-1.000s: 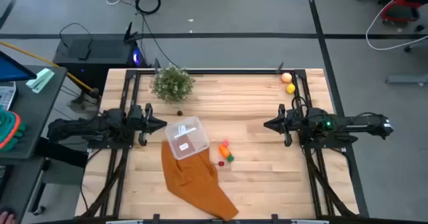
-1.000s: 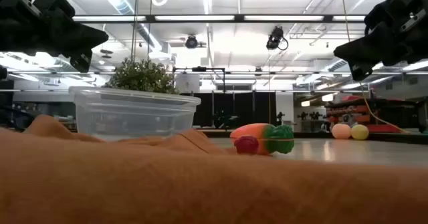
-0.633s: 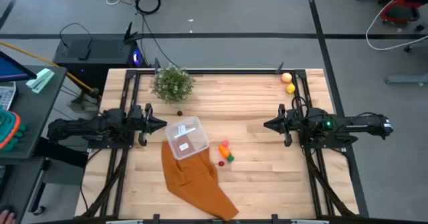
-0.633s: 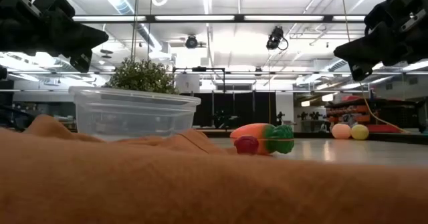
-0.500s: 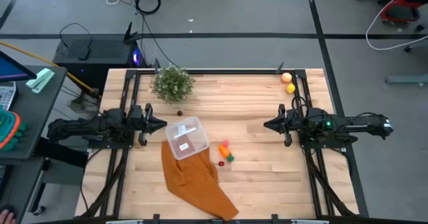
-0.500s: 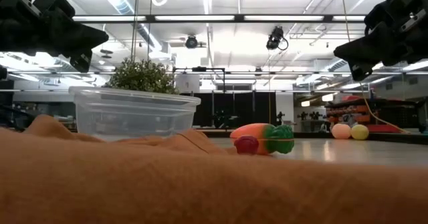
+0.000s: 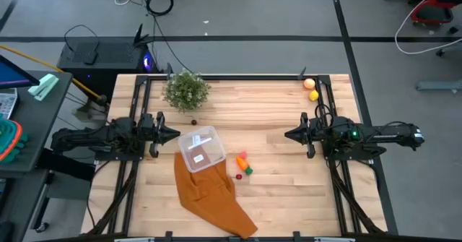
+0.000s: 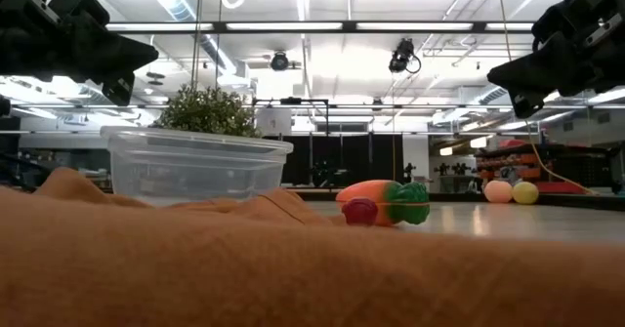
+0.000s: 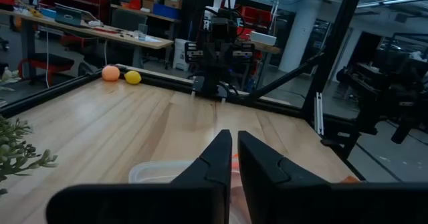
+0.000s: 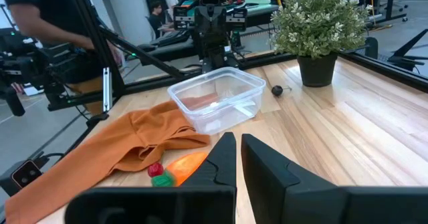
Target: Pick and placing Produce into tupperware
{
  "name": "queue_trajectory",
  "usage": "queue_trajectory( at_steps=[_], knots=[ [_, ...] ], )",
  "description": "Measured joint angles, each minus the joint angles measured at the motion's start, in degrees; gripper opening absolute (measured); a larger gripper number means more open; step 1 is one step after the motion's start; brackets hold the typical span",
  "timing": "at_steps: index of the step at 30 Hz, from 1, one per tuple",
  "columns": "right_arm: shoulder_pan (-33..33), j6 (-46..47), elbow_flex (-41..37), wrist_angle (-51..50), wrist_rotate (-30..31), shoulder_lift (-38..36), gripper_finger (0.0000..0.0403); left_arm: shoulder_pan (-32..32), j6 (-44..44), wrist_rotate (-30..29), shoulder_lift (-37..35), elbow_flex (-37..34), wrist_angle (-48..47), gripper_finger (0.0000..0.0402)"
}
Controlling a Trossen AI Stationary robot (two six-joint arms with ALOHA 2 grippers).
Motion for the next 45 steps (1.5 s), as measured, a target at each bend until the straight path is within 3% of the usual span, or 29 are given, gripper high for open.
queue_trajectory(
  at_steps=[45],
  knots=[
    [0.0, 0.0, 0.0, 0.0, 0.0, 0.0, 0.0, 0.0, 0.0, 0.0, 0.0, 0.0, 0.0, 0.0037]
  ],
)
